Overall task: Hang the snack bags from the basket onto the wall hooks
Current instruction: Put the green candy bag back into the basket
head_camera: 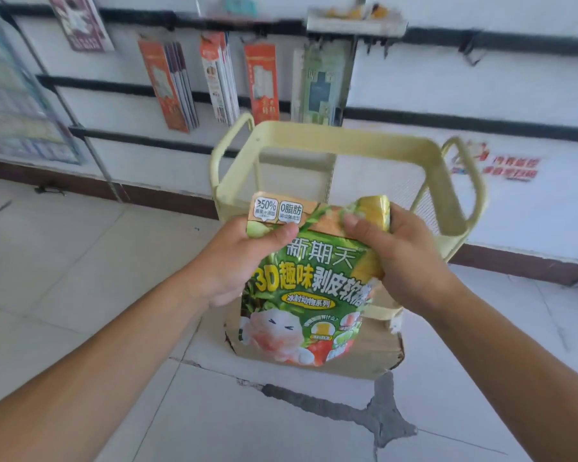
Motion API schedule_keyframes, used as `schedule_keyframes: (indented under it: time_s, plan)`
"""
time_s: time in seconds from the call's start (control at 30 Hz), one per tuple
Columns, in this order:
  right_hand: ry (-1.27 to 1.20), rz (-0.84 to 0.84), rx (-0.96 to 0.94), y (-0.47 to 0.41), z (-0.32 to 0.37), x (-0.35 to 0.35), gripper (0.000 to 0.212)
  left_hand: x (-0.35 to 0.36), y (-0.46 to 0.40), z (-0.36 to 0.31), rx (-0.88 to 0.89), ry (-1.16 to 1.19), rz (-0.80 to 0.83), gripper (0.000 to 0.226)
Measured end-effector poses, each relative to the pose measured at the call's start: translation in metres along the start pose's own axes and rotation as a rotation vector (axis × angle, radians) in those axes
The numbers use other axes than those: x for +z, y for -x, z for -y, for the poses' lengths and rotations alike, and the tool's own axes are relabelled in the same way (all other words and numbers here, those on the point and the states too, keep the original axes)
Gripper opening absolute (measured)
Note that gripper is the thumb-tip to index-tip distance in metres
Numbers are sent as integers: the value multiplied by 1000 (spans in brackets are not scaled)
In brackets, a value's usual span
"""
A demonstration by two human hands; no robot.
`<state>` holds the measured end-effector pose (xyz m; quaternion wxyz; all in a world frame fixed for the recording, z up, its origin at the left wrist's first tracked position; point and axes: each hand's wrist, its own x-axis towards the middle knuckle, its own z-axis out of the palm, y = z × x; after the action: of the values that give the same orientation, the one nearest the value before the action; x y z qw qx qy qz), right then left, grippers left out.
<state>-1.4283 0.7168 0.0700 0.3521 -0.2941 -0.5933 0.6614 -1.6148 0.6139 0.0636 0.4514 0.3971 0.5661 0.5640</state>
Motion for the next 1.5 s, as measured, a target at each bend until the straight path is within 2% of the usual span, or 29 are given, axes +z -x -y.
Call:
schedule_keyframes:
  time_s: [0.1,0.23,0.3,0.4,0.5,0.53,0.67,0.7,0.73,0.77,0.83,0.87,1.0,1.2,1.33,1.5]
  plan:
    - [-82,63,39,2,107,-4,29,17,-1,-104,57,-33,-56,27]
    - [9,19,73,9,258,-11,26,49,4,-243,75,-110,-66,17]
    - [71,17,60,13,332,-17,22,68,6,-313,79,-140,-48,20]
    - [170,-46,10,22,432,-29,12,100,11,-408,64,-120,-33,33]
    - [269,-117,-36,28,510,-42,16,130,13,-486,104,-192,-33,66]
    - [284,-136,-48,32,531,-46,17,138,15,-509,103,-221,-41,69]
    - [393,-200,-108,43,595,-69,16,172,15,-580,112,-287,28,26]
    - [428,-216,-113,46,607,-76,20,180,13,-592,122,-298,41,18]
    - [444,-231,-117,50,620,-83,23,189,10,-604,133,-301,50,20]
    - [450,-243,-123,53,631,-90,26,200,10,-615,145,-297,41,35]
    - [441,-264,-147,60,650,-102,30,220,3,-626,175,-296,-9,85]
    - [438,-271,-161,64,658,-108,30,229,-4,-626,187,-293,-23,101]
    - [473,-284,-187,78,676,-132,28,263,-14,-628,214,-275,-71,123]
    - [428,-298,-191,68,682,-152,18,286,-24,-636,259,-290,-73,129]
    - [448,-338,-173,38,682,-150,19,279,-50,-645,229,-291,-85,106]
    - [465,-390,-146,-11,679,-135,20,248,-99,-645,215,-256,-40,104]
